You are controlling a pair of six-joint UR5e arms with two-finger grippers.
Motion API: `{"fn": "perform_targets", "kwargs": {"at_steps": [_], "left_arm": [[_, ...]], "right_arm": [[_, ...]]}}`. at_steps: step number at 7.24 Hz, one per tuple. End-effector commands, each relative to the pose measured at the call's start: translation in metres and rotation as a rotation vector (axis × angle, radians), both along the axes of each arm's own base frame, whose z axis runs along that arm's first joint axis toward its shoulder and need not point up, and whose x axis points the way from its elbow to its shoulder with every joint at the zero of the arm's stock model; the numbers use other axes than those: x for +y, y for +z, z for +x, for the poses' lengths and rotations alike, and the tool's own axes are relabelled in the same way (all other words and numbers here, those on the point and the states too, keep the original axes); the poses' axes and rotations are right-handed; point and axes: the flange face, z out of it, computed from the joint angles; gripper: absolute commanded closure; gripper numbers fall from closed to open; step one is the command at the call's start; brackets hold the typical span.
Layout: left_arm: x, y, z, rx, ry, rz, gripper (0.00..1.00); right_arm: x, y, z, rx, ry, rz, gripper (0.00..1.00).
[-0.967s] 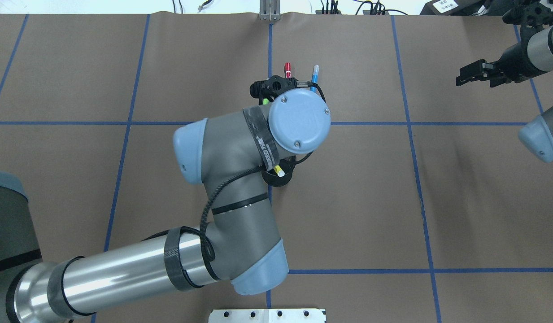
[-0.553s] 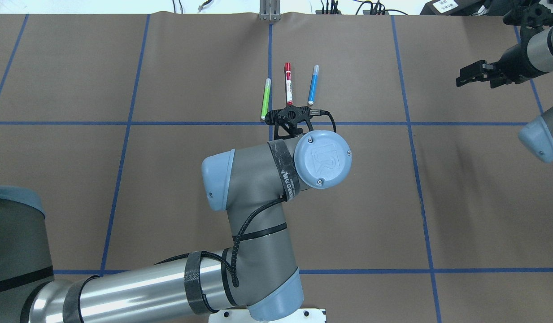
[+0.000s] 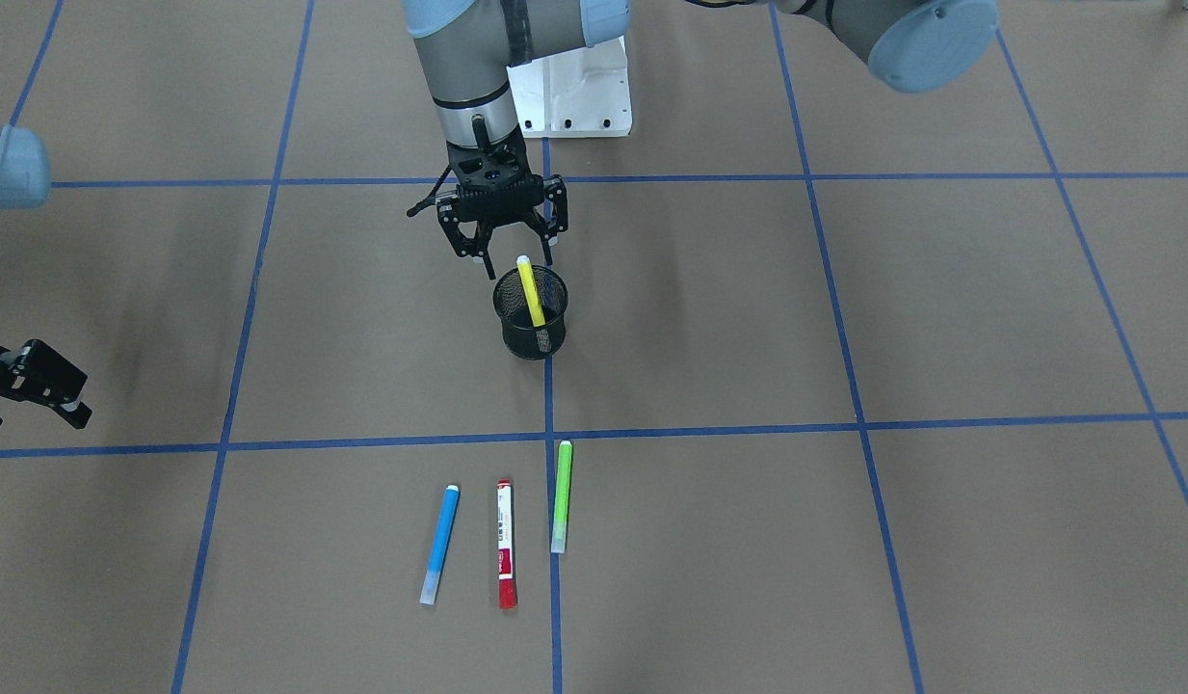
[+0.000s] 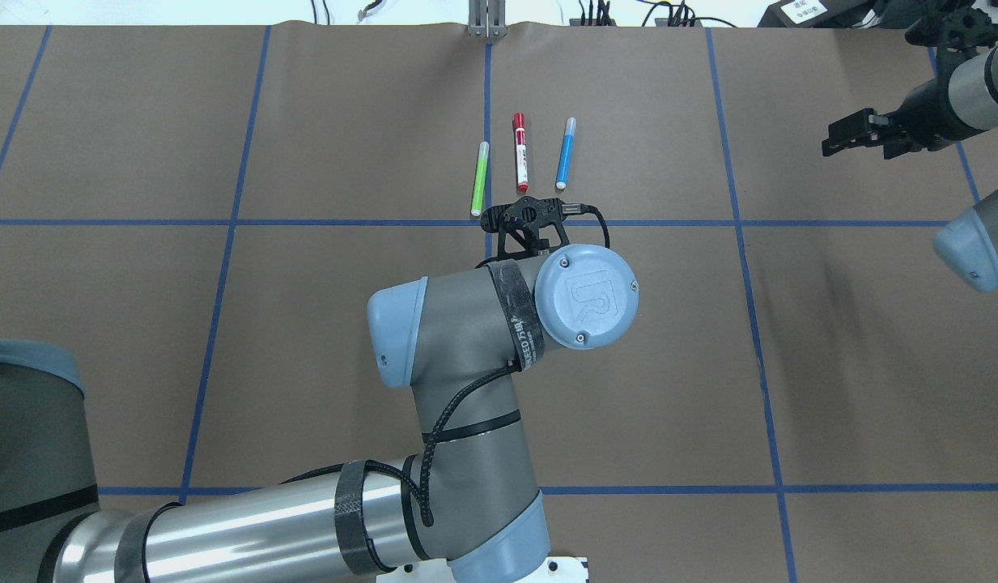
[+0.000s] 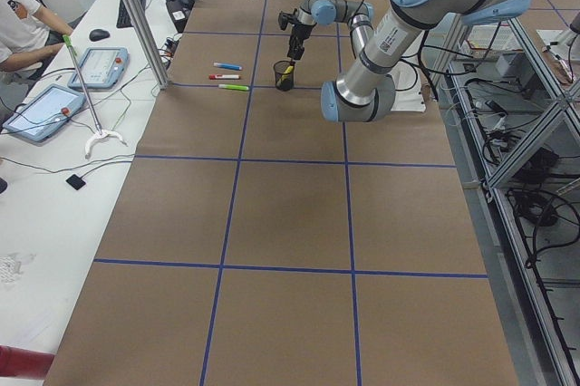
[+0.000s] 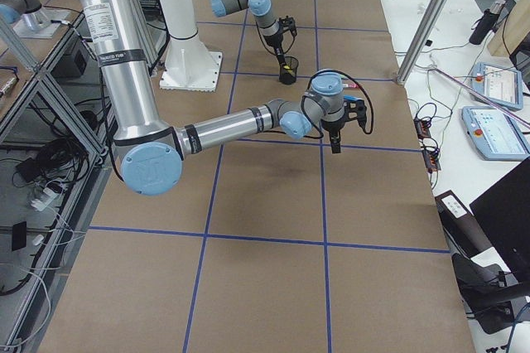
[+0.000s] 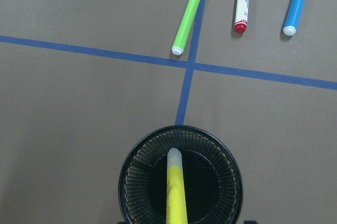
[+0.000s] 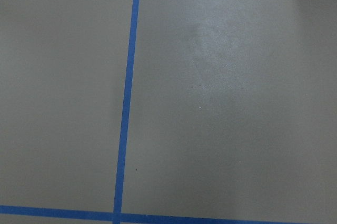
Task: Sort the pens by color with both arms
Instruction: 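Lower the left gripper and grasp the yellow highlighter in the cup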
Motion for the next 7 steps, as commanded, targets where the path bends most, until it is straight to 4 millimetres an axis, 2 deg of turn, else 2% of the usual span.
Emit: {"fn": "perform_targets", "kwargs": {"at_steps": [1, 7], "left_arm": [[-0.0001, 0.0033, 0.0004, 0.005, 0.000, 0.002, 0.29], [0.0005, 0.0059, 0.0025, 0.001, 0.002, -0.001, 0.43]], "right_arm": [[-0.0008, -0.0018, -0.0005, -0.001, 0.000, 0.003, 0.02], [-0.0016, -0.0019, -0.0006, 0.001, 0.001, 0.005, 0.02]]}}
